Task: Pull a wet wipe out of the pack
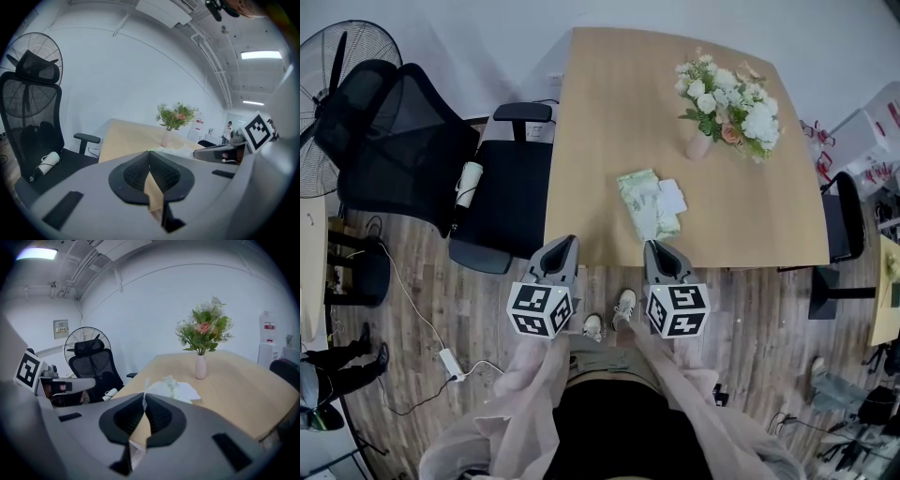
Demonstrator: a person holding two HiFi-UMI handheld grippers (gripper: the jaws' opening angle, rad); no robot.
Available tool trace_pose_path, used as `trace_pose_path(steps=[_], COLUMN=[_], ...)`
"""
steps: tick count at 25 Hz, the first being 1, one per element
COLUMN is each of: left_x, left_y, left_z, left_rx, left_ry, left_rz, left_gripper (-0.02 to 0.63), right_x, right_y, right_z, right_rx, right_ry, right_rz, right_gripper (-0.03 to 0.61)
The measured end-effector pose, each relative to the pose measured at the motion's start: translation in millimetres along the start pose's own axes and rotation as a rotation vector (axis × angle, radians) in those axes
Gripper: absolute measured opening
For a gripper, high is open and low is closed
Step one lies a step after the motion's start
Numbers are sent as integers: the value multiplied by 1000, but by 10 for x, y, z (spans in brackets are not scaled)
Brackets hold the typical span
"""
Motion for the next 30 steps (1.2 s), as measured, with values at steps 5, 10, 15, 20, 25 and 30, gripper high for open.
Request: trace_pose_path(steps=[5,10,15,20,25,30], left_x=[-20,-46,-99,-112,-126,-133], left_y=[74,165,215,226,236,258], left_z=[1,-15,-28,-14,14,31], left_rx=[-9,-16,-26,-42,-61,-71], left_ry=[-7,-12,-15,-21,-28,-33], left_rz=[2,1,-4,-2,-3,0], left_gripper=[11,11,11,11,11,11], right_x=[-46,-103,-177,-181,-157,-147], right_y=[61,134,198,283,383,467], right_z=[-67,-126,-185,-231,-256,-286], right_rx=[-9,-28,-37,-45,-58,-54], right_ry=[-8,-18,-26,-17,-16,-27], right_rz=[6,10,16,29,53,75], right_gripper=[17,17,17,17,17,17])
Point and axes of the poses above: the fingertips, and each gripper's own axes: y backward along the fingers, z to its right, x out of its top, the point moved 10 cm from there along y, backward along the fingers, and after that the axes turned 8 degrees about -z, right-handed, at the moved point
